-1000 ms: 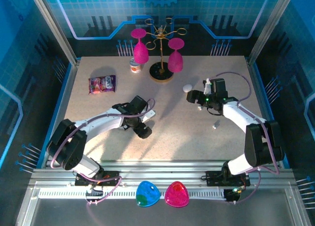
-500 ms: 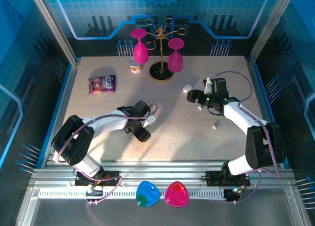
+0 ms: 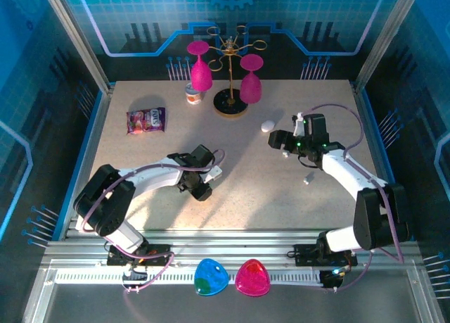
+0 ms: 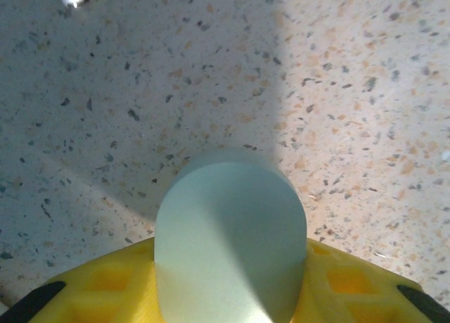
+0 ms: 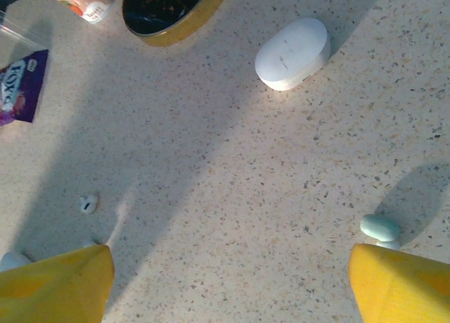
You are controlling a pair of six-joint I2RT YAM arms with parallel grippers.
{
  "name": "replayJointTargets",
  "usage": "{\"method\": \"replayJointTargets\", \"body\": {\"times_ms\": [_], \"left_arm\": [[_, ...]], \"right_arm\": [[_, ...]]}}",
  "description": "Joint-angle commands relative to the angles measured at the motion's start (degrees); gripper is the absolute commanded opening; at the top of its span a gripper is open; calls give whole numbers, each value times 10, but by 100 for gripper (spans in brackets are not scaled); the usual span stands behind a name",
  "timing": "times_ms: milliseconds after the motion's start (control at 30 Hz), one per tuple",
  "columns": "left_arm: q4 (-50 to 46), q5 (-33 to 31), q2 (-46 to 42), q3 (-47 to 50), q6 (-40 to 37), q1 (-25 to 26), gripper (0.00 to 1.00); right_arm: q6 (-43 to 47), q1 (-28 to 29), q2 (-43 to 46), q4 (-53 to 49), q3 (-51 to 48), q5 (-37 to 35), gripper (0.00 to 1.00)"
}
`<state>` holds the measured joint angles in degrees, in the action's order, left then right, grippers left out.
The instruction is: Insert the wireless bluetooth earbuds into the charging case
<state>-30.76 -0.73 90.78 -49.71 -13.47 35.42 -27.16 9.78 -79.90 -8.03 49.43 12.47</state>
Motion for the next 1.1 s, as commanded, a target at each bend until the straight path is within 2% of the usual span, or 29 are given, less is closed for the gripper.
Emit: {"method": "replayJointTargets", "body": {"times_ms": [0,100,233,433,567,633,800,1067], "left_arm": [[6,26,-45,0,-3,5,35],[45,58,-83,4,-19,7,35],[126,112,-120,13,-44,8,35],[192,160,-144,9,-104,30,34],[248,180,-167,31,-130,49,34],[262,191,-173,35,-131,52,34],[279,196,-179,35,-137,64,34],[285,188,-177,40,-148,70,35]], "right_arm": [[-13,4,33,-31,-8,19,87],[-26,5,52,-58,-10,58,87],[-76,11,75,-65,-31,150,85],[-151,56,102,-76,-47,281,82],[-203,91,137,-46,-71,307,78],[-226,100,147,-24,-82,321,72],[-266,114,146,18,-96,334,64],[-315,168,118,89,-102,334,59]]}}
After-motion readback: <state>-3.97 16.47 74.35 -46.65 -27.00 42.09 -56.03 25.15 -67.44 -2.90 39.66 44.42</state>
